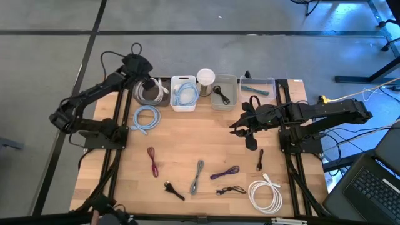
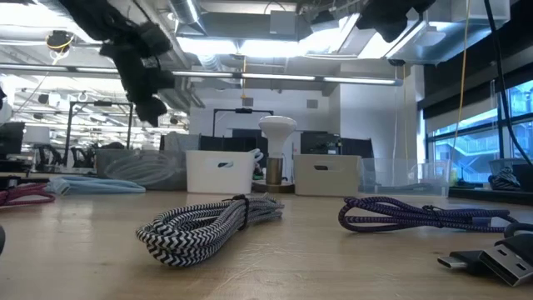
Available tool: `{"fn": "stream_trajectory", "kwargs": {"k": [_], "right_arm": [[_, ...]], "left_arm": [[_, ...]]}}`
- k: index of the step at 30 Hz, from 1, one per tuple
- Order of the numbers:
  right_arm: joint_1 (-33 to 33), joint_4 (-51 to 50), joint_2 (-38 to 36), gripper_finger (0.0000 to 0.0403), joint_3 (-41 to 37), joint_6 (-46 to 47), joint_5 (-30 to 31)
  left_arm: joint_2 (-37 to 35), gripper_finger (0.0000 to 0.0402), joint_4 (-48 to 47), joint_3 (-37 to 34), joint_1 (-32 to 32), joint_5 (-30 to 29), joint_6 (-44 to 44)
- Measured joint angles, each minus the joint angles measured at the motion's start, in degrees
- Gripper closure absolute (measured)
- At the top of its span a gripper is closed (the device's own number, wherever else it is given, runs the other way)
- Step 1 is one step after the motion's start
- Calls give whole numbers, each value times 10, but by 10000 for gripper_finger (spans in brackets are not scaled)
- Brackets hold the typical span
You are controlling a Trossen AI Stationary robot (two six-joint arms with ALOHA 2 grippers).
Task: Pick & Place USB Port
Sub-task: Put the red charger cable into the transparent bin
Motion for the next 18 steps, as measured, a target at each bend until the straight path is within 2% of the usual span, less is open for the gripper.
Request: {"fn": "stream_trajectory", "kwargs": {"k": [4, 11, 18], "right_arm": [[0, 0, 0, 298, 0, 2, 0], [0, 0, 0, 298, 0, 1, 0], [0, 0, 0, 298, 0, 1, 0]], "left_arm": [[-54, 207, -56, 23, 0, 11, -20], [-172, 208, -175, 69, -21, 127, -86], [-241, 206, -395, 110, -79, 193, -182]]}}
